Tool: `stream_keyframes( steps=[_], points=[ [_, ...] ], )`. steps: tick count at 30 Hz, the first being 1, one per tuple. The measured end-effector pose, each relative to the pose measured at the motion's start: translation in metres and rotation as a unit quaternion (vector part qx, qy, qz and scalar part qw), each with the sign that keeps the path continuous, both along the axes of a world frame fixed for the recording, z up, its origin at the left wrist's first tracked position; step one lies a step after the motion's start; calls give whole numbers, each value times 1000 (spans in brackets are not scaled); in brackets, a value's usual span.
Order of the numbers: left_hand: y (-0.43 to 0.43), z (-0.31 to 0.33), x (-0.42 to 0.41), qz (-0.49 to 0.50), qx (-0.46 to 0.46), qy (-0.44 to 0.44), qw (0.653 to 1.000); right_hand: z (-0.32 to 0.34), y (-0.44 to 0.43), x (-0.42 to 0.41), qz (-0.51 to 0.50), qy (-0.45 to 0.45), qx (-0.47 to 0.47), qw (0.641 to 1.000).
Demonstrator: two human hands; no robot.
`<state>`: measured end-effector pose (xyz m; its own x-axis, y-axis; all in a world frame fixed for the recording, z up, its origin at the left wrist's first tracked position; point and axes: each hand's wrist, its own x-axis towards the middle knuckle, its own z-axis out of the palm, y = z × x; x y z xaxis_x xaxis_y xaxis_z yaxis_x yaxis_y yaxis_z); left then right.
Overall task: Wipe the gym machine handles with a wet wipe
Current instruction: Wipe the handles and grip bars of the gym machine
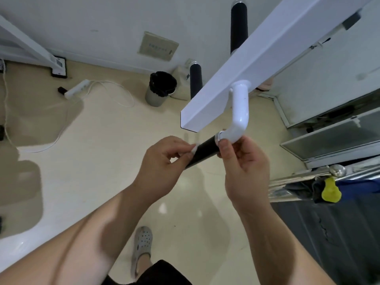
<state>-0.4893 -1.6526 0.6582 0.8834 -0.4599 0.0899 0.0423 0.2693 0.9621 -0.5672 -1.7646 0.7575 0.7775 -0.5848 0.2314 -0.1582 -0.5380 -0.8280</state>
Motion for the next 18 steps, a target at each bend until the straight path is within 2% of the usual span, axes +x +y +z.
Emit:
stream_keyframes(
  steps=[2, 4, 8, 11, 16, 18],
  points=[
    [2, -11, -5, 2, 39, 28, 999, -1, 1, -2, -12, -6, -15, 1000],
    [-2, -2, -6, 7, 55, 8, 998, 0, 1, -4, -18, 1, -44, 999],
    [-9, 36, -2, 13, 11, -44, 999, 8, 1, -5, -14, 32, -80, 996],
    [-7, 24, -8, 44, 14, -55, 997, 9, 0, -3, -5, 38, -83, 996],
    [-4, -36, -24, 87, 93, 58, 990, 1, -5, -1, -11, 19, -63, 998],
    [-2, -38, -24, 85, 105, 61, 989, -1, -8, 0, -4, 11, -44, 999]
  ],
)
